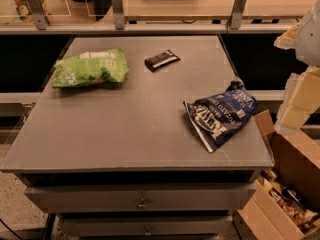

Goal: Move blue chip bag near rxbar chocolate

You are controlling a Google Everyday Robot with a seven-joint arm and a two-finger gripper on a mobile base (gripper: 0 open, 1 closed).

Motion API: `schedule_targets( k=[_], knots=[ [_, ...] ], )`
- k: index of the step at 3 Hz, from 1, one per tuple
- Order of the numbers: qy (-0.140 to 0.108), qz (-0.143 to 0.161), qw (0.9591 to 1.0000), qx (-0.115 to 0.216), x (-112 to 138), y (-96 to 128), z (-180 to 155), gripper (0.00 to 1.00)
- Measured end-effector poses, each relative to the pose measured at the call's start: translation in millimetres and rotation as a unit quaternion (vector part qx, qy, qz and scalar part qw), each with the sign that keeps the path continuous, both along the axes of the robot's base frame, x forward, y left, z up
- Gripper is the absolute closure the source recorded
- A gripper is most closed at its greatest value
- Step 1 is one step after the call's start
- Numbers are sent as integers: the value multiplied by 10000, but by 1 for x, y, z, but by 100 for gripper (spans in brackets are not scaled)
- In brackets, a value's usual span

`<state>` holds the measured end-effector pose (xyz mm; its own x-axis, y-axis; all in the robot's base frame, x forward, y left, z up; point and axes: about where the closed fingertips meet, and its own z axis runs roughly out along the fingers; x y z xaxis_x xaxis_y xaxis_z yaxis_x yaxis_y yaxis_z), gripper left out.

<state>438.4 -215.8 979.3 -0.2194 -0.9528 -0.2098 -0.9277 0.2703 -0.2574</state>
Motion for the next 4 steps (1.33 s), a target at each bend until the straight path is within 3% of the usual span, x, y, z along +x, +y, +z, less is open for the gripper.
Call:
schedule_targets(
  k=[2,4],
  knots=[
    [-211,100,9997,-120,7,4,-12,0],
    [-149,233,9991,-329,27,2,-60,0]
  ],
)
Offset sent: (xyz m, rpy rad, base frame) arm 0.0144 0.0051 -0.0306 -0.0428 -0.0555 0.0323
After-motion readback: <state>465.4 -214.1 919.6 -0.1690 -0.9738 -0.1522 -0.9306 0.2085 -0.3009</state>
